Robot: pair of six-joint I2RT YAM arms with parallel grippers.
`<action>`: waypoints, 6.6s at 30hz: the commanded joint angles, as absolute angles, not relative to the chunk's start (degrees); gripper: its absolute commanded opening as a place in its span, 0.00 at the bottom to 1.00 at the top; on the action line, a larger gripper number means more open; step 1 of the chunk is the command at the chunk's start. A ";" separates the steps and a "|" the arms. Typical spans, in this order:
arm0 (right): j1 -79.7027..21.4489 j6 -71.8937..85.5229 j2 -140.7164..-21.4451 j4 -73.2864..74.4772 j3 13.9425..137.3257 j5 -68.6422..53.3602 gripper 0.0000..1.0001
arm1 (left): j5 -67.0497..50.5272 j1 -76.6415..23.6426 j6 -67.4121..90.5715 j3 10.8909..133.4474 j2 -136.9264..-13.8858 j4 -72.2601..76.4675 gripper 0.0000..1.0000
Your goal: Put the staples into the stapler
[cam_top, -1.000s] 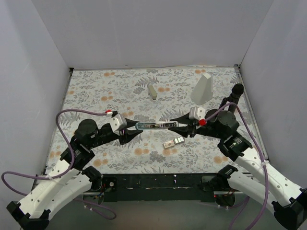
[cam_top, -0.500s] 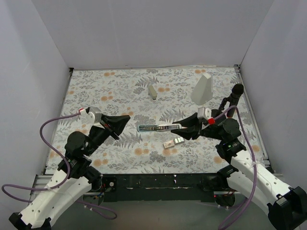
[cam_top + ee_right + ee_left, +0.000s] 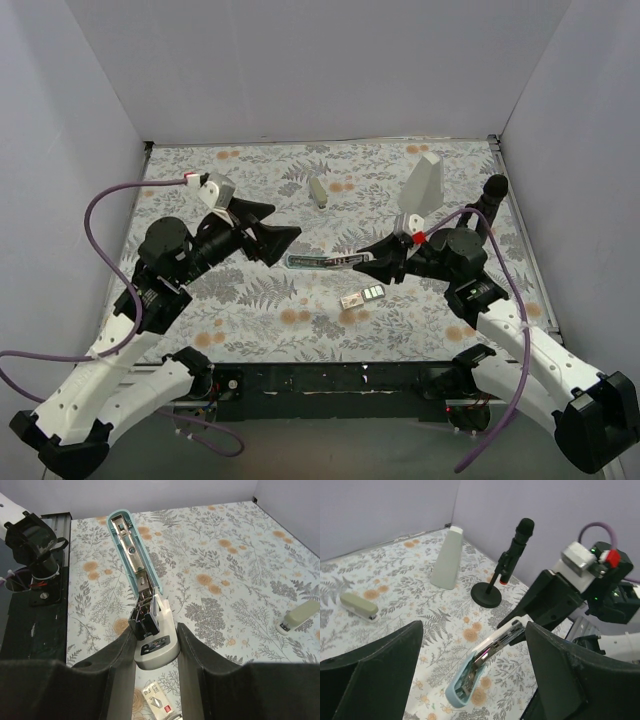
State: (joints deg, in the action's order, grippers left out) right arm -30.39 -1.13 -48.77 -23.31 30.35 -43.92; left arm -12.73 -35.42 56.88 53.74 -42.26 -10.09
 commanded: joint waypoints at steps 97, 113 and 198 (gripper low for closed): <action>-30.67 2.20 -53.09 -13.81 26.81 -24.18 0.85 | -8.53 -43.42 1.41 54.93 -79.00 -37.70 0.00; -30.67 2.20 -44.12 -10.11 24.26 -21.53 0.85 | -8.00 -41.04 -1.23 60.82 -93.16 -42.10 0.00; -37.00 5.98 -121.98 -5.97 91.05 9.58 0.84 | 34.72 -32.70 32.70 33.40 -39.73 13.18 0.98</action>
State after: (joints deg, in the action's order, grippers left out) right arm -36.88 5.78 -118.56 -1.52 84.90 7.86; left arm 35.14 -33.06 34.22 33.98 -40.05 11.53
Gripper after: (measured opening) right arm 0.852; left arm 0.982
